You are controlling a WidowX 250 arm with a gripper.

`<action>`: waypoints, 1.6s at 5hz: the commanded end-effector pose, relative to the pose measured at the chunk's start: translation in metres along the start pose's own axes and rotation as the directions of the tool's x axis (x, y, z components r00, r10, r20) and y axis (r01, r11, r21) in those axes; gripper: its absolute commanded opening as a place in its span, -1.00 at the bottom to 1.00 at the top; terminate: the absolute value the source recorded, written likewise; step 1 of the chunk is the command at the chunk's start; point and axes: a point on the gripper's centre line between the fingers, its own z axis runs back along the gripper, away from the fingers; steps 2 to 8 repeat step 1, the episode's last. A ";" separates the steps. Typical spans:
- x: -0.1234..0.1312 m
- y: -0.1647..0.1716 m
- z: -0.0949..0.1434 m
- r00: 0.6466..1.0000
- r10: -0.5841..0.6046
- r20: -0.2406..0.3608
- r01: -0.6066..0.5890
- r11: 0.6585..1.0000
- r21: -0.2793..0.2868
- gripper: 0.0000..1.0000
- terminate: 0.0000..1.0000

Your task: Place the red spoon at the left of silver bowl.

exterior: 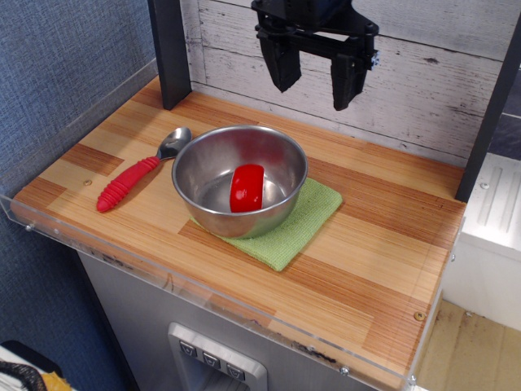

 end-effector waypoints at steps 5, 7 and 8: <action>0.001 -0.005 0.011 0.999 0.036 0.025 -0.037 0.997 0.062 1.00 1.00; 0.001 -0.005 0.011 0.999 0.036 0.025 -0.037 0.997 0.062 1.00 1.00; 0.001 -0.005 0.011 0.999 0.036 0.025 -0.037 0.997 0.062 1.00 1.00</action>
